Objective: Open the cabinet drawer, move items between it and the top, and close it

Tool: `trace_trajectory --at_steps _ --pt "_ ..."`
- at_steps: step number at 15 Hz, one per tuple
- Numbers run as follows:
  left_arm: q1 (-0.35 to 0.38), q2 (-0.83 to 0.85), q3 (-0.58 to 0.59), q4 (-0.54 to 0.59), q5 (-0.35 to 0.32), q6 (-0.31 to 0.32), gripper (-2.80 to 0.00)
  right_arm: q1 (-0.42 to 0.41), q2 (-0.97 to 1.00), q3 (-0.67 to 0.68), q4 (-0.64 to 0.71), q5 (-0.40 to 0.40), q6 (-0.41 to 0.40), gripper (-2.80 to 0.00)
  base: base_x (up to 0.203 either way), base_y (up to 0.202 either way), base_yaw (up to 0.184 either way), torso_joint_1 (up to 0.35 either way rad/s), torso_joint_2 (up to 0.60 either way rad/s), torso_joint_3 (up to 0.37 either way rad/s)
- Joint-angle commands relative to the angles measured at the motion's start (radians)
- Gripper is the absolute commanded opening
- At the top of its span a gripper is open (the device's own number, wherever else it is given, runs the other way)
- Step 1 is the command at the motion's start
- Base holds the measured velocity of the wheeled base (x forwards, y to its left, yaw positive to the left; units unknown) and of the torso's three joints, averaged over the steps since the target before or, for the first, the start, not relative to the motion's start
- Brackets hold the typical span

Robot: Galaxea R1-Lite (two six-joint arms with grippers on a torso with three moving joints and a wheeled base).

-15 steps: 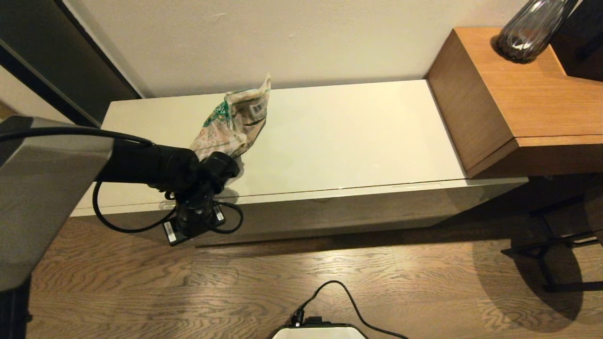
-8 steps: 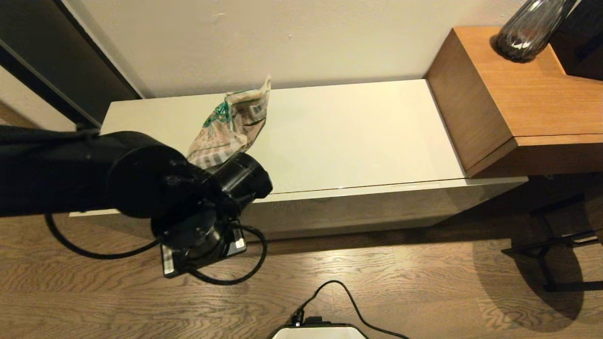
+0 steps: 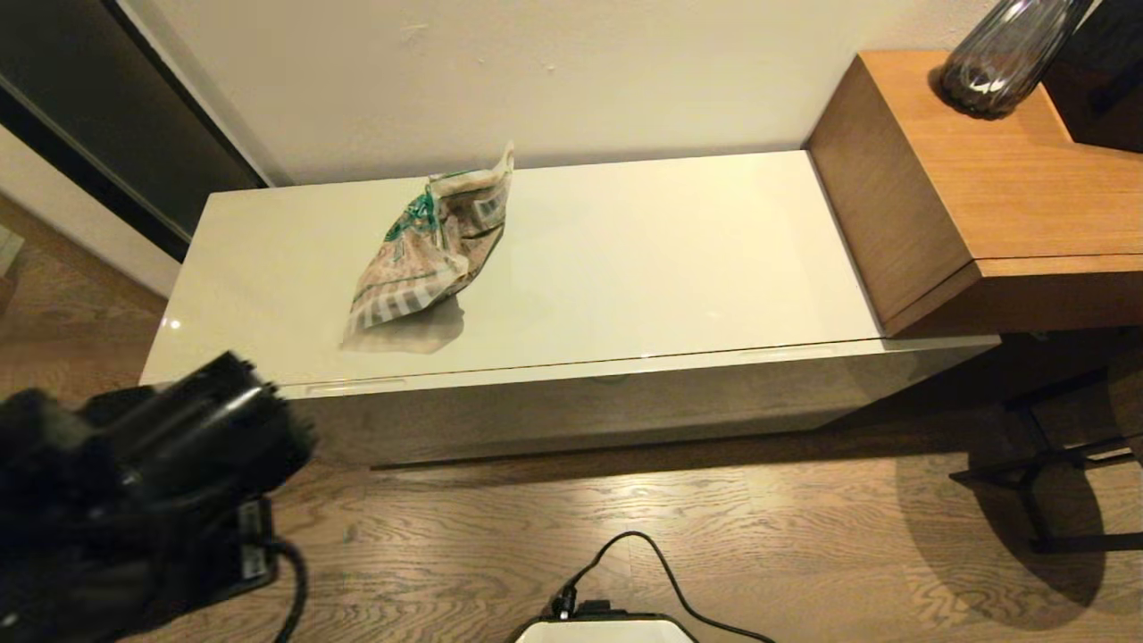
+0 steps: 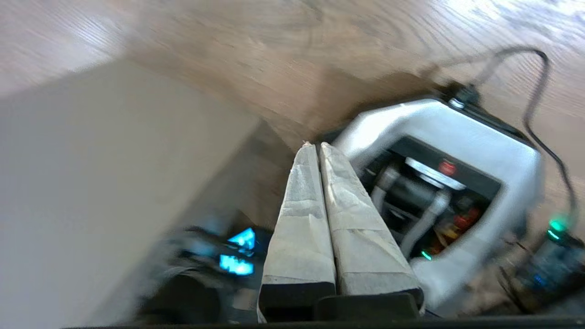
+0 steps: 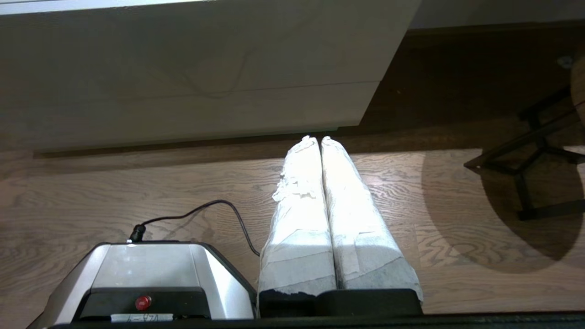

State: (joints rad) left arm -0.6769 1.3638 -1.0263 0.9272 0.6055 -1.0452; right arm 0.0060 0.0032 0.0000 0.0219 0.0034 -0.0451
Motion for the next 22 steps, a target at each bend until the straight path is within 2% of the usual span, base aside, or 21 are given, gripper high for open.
trace_trajectory --at_steps 1,2,5,9,11,12,14,15,16,18,19,20,21,22 --pt "0.025 -0.243 0.124 0.006 0.042 0.005 -2.80 0.000 0.001 0.002 0.000 0.001 -0.001 -2.80 0.000 0.000 0.000 0.000 0.00 0.000" --pt "0.064 -0.301 0.168 0.005 0.056 0.010 -2.80 0.000 0.001 0.002 0.000 0.001 -0.001 -2.80 0.000 0.000 0.000 0.000 0.00 0.000" --pt "0.250 -0.391 0.231 0.004 0.054 0.011 -2.80 0.000 0.001 0.002 0.000 0.001 -0.001 -2.80 0.000 0.000 0.000 0.000 0.00 0.000" --pt "0.328 -0.632 0.410 0.046 0.052 0.011 -2.80 0.000 0.001 0.002 0.000 0.001 -0.001 -2.80 0.000 0.000 0.000 0.000 0.00 0.000" --pt "0.432 -0.765 0.488 0.100 0.038 0.028 -2.80 0.000 0.001 0.002 0.000 0.000 -0.001 -2.80 0.000 0.000 0.000 0.000 0.00 0.000" --pt "0.490 -0.834 0.507 0.123 0.014 0.062 -2.80 0.000 0.001 0.002 0.000 0.000 -0.001 -2.80 0.000 0.000 0.000 0.000 0.00 0.000" --pt "0.606 -1.026 0.526 0.162 -0.042 0.202 -2.80 0.000 0.001 0.002 0.000 0.000 -0.001 -2.80 0.000 0.000 0.000 0.000 0.00 0.000" --pt "0.642 -1.101 0.530 0.194 -0.062 0.249 -2.80 0.000 0.001 0.002 0.000 0.000 0.008 -2.80 0.000 0.000 0.000 0.000 0.00 0.000" --pt "0.661 -1.182 0.523 0.219 -0.075 0.283 -2.80 0.000 0.001 0.003 0.000 -0.001 0.040 -2.80 0.000 0.000 0.000 0.000 0.00 0.000" --pt "0.670 -1.339 0.486 0.249 -0.087 0.427 -2.80 0.000 0.001 0.003 0.000 -0.002 0.037 -2.80 0.000 0.000 0.000 0.000 0.00 0.000" --pt "0.673 -1.373 0.436 0.254 -0.099 0.525 -2.80 0.000 0.001 0.003 0.000 -0.002 0.037 -2.80 0.000 0.000 0.000 0.000 0.00 0.000" --pt "0.676 -1.375 0.388 0.219 -0.157 0.675 -2.80 0.000 0.001 0.002 0.000 -0.002 0.037 -2.80 0.000 0.000 0.000 0.000 0.00 0.000" --pt "0.678 -1.370 0.373 0.115 -0.284 0.783 -2.80 0.000 0.001 0.003 0.000 -0.002 0.037 -2.80 0.000 0.000 0.000 0.000 0.00 0.000" --pt "0.678 -1.367 0.379 -0.034 -0.404 0.862 -2.80 0.000 0.001 0.003 0.000 -0.002 0.037 -2.80 0.000 0.000 0.000 0.000 0.00 0.000"
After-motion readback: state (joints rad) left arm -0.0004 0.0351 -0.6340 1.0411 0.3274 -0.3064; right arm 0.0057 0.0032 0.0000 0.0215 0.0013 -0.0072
